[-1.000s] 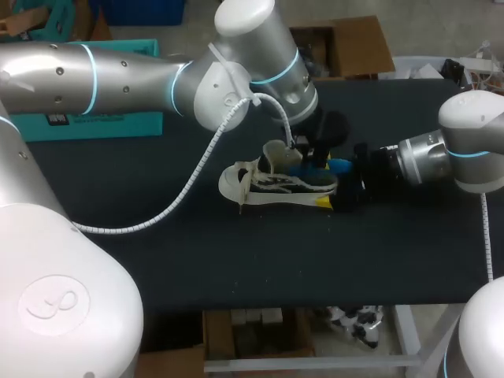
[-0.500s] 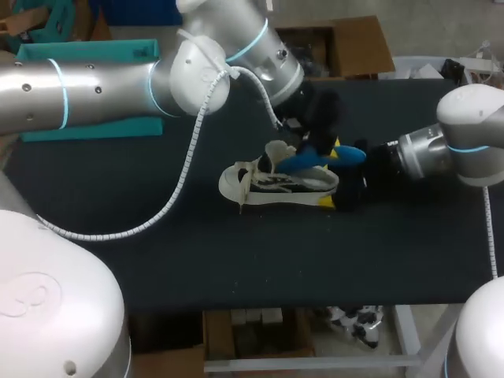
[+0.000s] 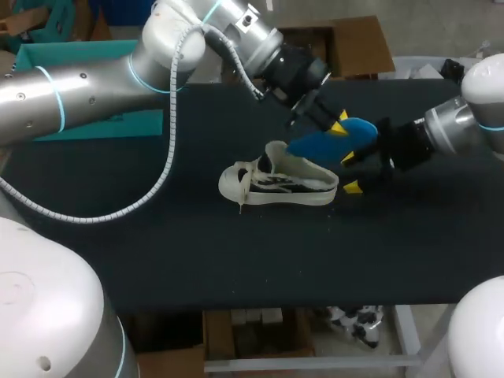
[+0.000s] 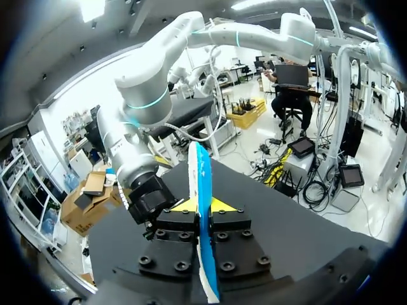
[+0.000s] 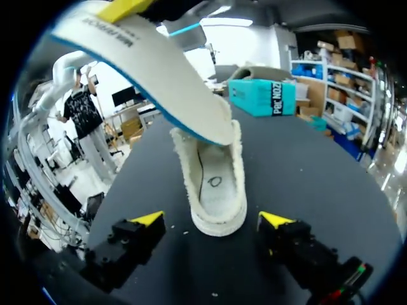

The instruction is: Open the shoe tongue, take the insole out of the shoe, put the insole back into the shoe, and pack the shoe into the shoebox

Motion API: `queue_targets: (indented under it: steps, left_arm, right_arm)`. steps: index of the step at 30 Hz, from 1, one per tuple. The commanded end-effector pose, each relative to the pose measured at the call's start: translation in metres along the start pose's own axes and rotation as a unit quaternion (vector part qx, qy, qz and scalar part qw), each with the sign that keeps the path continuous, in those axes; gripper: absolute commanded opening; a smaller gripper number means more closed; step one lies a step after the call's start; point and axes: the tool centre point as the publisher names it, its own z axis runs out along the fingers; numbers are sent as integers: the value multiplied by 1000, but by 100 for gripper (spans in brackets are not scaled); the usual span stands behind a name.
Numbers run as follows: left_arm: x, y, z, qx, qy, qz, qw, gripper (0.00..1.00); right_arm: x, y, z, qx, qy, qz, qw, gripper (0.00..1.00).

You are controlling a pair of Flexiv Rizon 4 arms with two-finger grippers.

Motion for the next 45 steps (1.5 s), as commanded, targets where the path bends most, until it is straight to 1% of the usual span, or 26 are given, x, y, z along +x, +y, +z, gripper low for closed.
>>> queue_targets:
  steps: [1,2,4,6,7,10,15,22,25,28,31,33,34,42,44,45]
  left_arm:
    - [-9,-15,-13,90,40,32,995,0]
    - [-9,-19,-15,95,40,36,994,0]
    - [-9,-30,-21,123,52,54,990,0]
    - [-9,-36,-26,133,50,60,988,0]
    - [-8,-39,-30,142,51,65,986,0]
    - [-4,-42,-39,152,46,67,985,0]
    - [8,-41,-60,149,16,60,987,0]
    - [31,-40,-97,133,-40,46,989,0]
    - [44,-38,-118,125,-74,36,989,0]
    - [57,-35,-138,114,-115,23,986,0]
    - [72,-28,-164,117,-174,0,978,0]
    - [83,-17,-186,125,-231,-41,964,0]
    - [89,-10,-201,135,-249,-75,956,0]
    - [89,-10,-201,135,-249,-75,956,0]
    - [89,-10,-201,135,-249,-75,956,0]
    - [95,-4,-202,130,-259,-81,954,0]
  right_arm:
    - [9,20,-28,86,-15,-1,996,100]
    - [8,22,-29,91,-15,-2,996,100]
    - [5,30,-33,114,-12,-3,993,100]
    - [2,35,-35,131,-11,-3,991,100]
    - [0,39,-36,147,-9,-1,989,100]
    - [-5,48,-38,174,-7,-2,985,100]
    - [-15,61,-34,222,-2,0,975,100]
    - [-25,70,-24,236,5,-16,972,100]
    - [-30,74,-18,244,13,-23,969,100]
    - [-35,80,-14,251,19,-32,967,100]
    - [-39,86,-11,254,23,-40,966,100]
    - [-41,89,-9,256,26,-45,965,100]
    - [-42,90,-8,257,27,-49,965,100]
    - [-45,101,1,275,37,-65,959,100]
    - [-46,105,3,286,36,-64,955,100]
    - [-47,106,4,288,37,-65,955,100]
